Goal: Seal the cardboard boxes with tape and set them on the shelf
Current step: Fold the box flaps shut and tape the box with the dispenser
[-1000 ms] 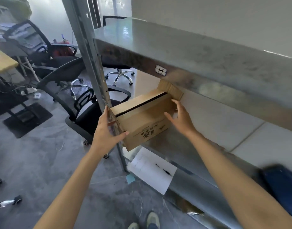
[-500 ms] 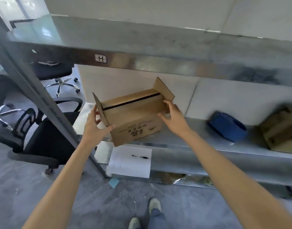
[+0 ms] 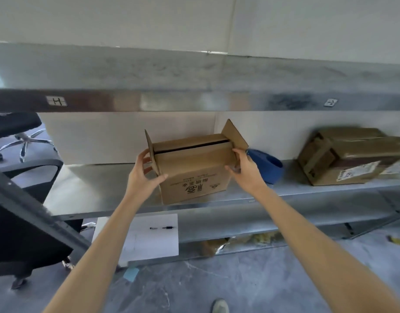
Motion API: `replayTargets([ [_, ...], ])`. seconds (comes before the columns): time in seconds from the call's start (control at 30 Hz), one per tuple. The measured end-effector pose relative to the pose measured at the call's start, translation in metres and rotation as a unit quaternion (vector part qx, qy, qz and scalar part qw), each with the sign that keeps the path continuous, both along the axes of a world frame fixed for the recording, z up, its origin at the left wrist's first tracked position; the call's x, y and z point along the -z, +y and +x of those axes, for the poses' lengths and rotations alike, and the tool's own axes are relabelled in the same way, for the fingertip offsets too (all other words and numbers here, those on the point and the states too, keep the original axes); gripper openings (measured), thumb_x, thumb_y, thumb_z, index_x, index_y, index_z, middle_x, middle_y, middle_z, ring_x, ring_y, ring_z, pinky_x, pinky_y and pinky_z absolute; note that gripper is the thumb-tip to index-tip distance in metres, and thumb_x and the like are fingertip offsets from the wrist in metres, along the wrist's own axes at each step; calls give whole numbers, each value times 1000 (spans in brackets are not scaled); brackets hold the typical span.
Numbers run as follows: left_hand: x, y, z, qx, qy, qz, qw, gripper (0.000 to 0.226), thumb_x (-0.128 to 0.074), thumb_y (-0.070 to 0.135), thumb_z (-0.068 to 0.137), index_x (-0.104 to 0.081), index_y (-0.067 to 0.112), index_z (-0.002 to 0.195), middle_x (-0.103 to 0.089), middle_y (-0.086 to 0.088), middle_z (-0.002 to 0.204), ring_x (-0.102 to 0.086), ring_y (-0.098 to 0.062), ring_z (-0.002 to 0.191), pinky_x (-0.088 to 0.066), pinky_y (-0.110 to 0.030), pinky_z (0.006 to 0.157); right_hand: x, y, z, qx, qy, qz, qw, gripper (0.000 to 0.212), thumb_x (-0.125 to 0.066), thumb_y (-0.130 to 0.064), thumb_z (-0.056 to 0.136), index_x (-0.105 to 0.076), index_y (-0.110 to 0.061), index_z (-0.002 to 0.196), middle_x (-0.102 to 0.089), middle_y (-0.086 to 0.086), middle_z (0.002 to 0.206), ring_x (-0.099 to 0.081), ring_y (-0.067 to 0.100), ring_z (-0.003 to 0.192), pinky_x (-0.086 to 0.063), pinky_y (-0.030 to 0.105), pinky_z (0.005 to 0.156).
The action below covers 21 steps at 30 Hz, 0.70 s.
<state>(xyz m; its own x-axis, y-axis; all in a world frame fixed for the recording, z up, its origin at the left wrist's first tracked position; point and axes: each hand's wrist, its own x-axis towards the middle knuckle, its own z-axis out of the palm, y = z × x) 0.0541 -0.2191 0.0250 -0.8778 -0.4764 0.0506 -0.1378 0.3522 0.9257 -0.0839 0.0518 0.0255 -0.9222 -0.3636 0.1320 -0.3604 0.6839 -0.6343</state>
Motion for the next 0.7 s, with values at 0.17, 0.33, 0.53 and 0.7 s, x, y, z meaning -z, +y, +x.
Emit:
replayTargets([
  [0.17,-1,20,-23,-10,-13,-16,1000,86,-84,19,78,-34,28,149,-49,12,126,-52,-14,117,-41,-32,97,-7,35,-15,-48,-7,9,999,61,-68,-22,92,-39,-13,145,-55,17,128,-59,29,107,-49,38,95],
  [0.33,-5,35,-30,-54,-20,-51,997,86,-82,18,80,-34,19,151,-51,-7,142,-51,-27,127,-42,-34,98,-21,60,-34,-102,26,18,994,59,-66,-24,94,-39,-20,147,-57,3,101,-58,14,84,-51,30,85],
  [0.53,-17,42,-28,-111,50,-82,989,79,-81,11,81,-39,23,147,-50,-1,142,-52,-16,120,-44,-6,74,-40,66,-54,-135,88,-6,987,56,-63,-28,95,-37,-25,145,-54,7,120,-64,19,82,-53,28,80],
  [0.7,-25,40,-32,-95,50,-109,988,72,-79,15,82,-44,25,144,-45,1,143,-51,-14,120,-49,-25,85,-46,50,-64,-134,65,-37,988,55,-62,-26,96,-39,-19,145,-40,8,144,-54,23,116,-43,24,93],
])
